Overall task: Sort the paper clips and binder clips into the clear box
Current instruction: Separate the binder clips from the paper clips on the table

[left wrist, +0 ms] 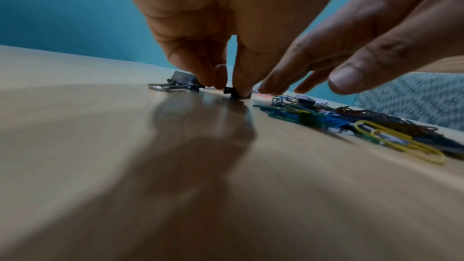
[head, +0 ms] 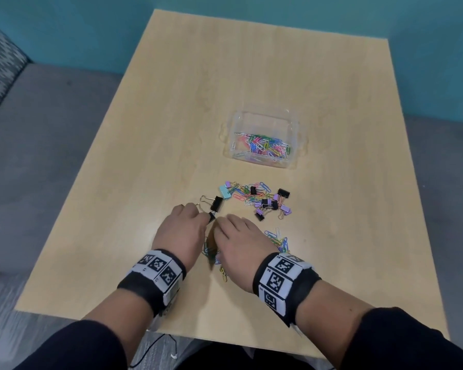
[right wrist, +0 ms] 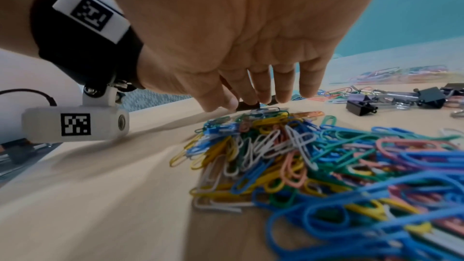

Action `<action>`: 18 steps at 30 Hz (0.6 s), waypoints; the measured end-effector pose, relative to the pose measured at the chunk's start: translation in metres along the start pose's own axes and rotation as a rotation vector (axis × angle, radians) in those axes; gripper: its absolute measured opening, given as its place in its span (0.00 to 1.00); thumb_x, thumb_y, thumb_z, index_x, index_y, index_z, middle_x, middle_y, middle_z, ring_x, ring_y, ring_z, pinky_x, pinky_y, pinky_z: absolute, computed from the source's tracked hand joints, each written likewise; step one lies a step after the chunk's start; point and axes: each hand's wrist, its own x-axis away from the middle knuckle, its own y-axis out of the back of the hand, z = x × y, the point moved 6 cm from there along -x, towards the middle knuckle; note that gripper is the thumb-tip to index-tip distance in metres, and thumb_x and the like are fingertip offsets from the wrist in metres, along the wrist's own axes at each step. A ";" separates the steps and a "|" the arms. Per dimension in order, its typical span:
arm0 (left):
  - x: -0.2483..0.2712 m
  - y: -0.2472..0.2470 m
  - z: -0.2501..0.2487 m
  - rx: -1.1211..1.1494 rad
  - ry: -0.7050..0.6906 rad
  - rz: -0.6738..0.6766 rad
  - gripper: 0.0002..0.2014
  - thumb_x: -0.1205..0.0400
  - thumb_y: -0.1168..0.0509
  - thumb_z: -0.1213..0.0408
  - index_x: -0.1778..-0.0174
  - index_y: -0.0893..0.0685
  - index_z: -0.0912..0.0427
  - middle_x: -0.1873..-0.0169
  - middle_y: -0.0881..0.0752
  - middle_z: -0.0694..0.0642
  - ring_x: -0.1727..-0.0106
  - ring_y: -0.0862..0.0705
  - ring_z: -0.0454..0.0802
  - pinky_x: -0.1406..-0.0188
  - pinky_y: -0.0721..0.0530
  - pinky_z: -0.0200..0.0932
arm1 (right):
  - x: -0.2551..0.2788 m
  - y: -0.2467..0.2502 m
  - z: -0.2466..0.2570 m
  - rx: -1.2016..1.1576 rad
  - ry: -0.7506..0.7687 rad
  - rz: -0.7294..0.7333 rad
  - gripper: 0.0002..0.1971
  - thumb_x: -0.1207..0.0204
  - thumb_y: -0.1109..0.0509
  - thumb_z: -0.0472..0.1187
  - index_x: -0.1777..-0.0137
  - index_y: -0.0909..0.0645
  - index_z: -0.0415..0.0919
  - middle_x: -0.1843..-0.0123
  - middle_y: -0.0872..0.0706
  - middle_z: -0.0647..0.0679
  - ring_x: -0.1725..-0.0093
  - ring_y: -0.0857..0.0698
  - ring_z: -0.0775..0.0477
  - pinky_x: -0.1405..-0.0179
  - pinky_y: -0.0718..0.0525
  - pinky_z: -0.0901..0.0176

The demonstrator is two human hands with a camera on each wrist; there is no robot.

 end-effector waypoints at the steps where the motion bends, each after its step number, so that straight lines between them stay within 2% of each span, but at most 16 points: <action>1: 0.001 0.000 0.002 -0.005 0.001 0.008 0.08 0.32 0.28 0.73 0.61 0.16 0.58 0.65 0.21 0.56 0.64 0.24 0.59 0.72 0.20 0.50 | -0.001 -0.001 0.000 0.011 0.004 0.013 0.23 0.24 0.37 0.46 0.33 0.28 0.32 0.36 0.25 0.37 0.38 0.28 0.34 0.39 0.26 0.40; 6: 0.004 0.006 0.006 0.002 0.026 -0.013 0.09 0.34 0.28 0.76 0.68 0.20 0.59 0.68 0.20 0.57 0.68 0.24 0.59 0.74 0.27 0.44 | -0.006 -0.010 -0.001 0.036 0.003 0.072 0.27 0.28 0.33 0.45 0.30 0.29 0.35 0.25 0.32 0.37 0.37 0.28 0.34 0.42 0.25 0.41; 8: 0.006 0.005 0.008 -0.006 0.035 0.003 0.10 0.34 0.29 0.76 0.69 0.21 0.58 0.68 0.20 0.55 0.69 0.24 0.58 0.74 0.29 0.44 | -0.011 -0.010 0.000 0.035 -0.002 0.073 0.25 0.28 0.32 0.44 0.32 0.28 0.38 0.22 0.35 0.38 0.35 0.29 0.34 0.44 0.25 0.42; 11: 0.009 0.006 0.018 -0.007 0.097 0.004 0.09 0.30 0.31 0.74 0.69 0.23 0.57 0.68 0.22 0.54 0.69 0.26 0.55 0.75 0.36 0.43 | -0.015 -0.006 0.002 0.035 -0.001 0.069 0.20 0.28 0.34 0.44 0.36 0.27 0.40 0.23 0.33 0.37 0.36 0.28 0.34 0.46 0.26 0.41; 14: 0.013 0.012 0.023 0.035 0.144 -0.032 0.05 0.27 0.32 0.73 0.63 0.20 0.59 0.65 0.22 0.55 0.66 0.24 0.57 0.75 0.31 0.45 | -0.009 -0.006 0.006 0.063 0.008 0.065 0.19 0.26 0.36 0.44 0.36 0.29 0.40 0.25 0.31 0.36 0.37 0.28 0.33 0.44 0.27 0.39; 16: 0.014 0.013 0.015 0.058 0.076 -0.021 0.09 0.27 0.32 0.73 0.53 0.17 0.59 0.61 0.20 0.57 0.63 0.23 0.59 0.74 0.23 0.48 | 0.001 -0.008 0.008 0.087 0.004 0.080 0.22 0.24 0.37 0.45 0.32 0.32 0.38 0.23 0.34 0.34 0.32 0.32 0.30 0.37 0.30 0.33; 18: 0.014 0.010 0.004 0.032 -0.045 0.028 0.16 0.30 0.31 0.73 0.48 0.16 0.56 0.61 0.20 0.58 0.64 0.23 0.60 0.74 0.21 0.48 | 0.012 -0.012 0.011 0.114 0.006 0.116 0.28 0.21 0.40 0.47 0.24 0.39 0.35 0.19 0.41 0.32 0.25 0.40 0.28 0.29 0.40 0.27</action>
